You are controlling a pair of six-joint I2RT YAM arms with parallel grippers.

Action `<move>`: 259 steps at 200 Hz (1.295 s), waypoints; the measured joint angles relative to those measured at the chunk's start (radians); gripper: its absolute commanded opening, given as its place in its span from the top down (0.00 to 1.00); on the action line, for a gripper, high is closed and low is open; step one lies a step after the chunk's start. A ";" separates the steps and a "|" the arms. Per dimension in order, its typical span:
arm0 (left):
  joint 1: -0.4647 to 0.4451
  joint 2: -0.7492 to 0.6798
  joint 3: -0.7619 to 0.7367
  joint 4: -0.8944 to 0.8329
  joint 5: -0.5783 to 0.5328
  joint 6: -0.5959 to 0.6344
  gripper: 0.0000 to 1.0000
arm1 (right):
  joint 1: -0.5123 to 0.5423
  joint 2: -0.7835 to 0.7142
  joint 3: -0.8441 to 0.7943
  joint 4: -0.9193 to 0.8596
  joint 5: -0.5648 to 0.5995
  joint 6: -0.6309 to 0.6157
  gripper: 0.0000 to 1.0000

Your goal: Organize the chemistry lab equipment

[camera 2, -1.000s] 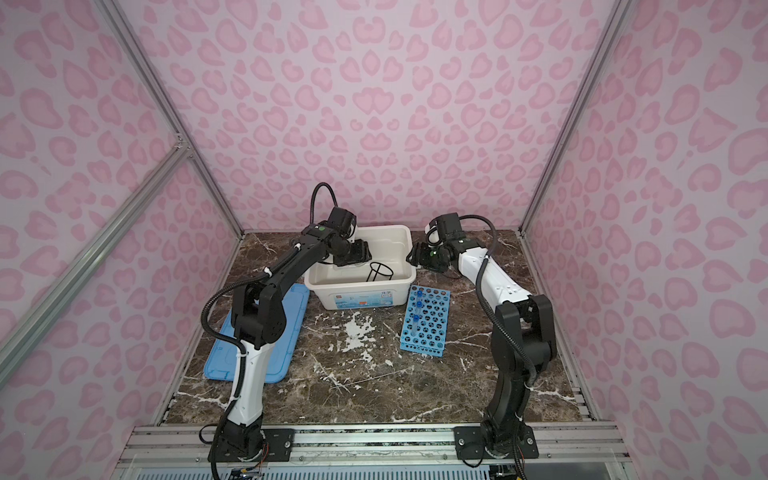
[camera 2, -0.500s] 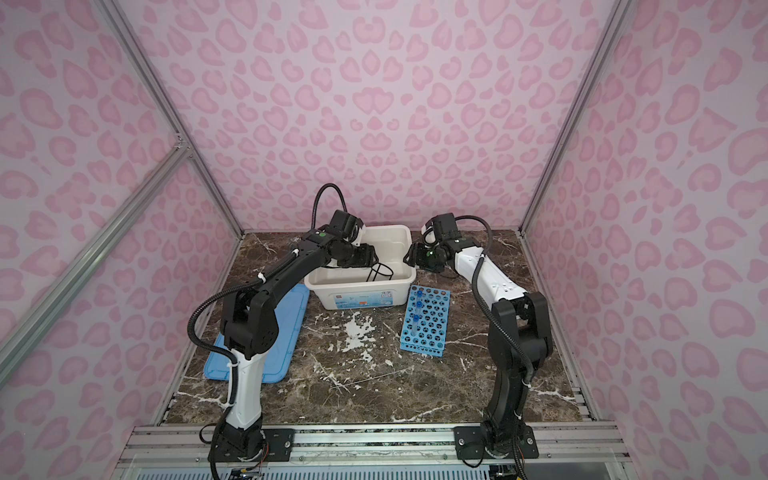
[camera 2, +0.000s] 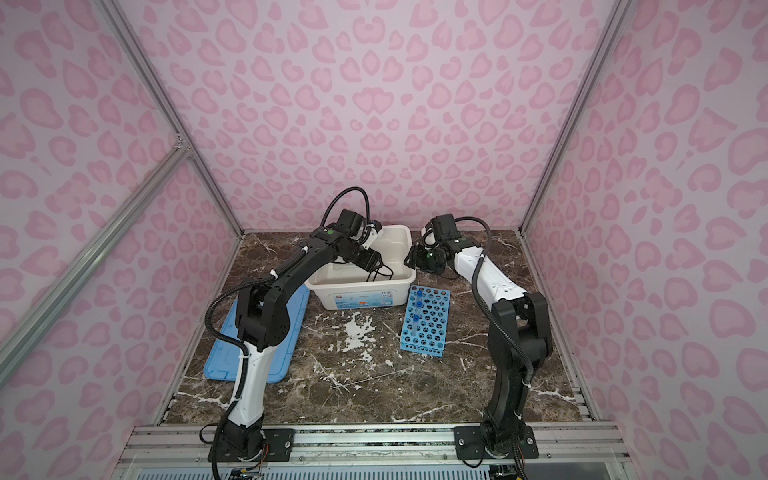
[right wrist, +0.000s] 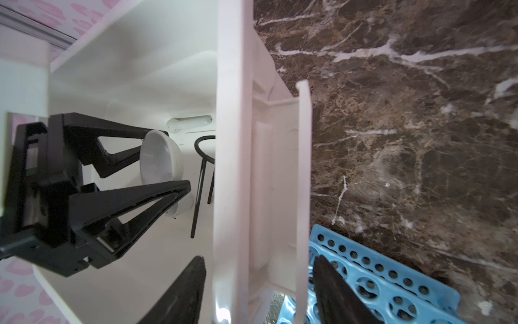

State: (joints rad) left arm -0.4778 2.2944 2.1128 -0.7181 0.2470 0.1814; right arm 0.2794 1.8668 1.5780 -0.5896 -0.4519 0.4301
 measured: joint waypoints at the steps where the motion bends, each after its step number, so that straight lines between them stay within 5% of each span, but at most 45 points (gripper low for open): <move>1: 0.000 0.001 0.000 0.000 0.000 0.003 0.52 | 0.000 0.000 0.000 -0.001 0.000 -0.001 0.37; 94: 0.004 0.119 0.118 -0.027 0.032 0.241 0.51 | 0.015 0.003 0.002 -0.030 0.034 -0.023 0.38; 259: -0.033 0.167 0.168 -0.007 0.034 0.195 0.49 | 0.019 0.026 0.025 -0.053 0.044 -0.026 0.38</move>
State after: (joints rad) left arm -0.5110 2.4611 2.2810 -0.7254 0.2813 0.3759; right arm 0.2989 1.8931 1.6028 -0.6426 -0.4080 0.4038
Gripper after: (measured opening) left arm 0.676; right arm 0.620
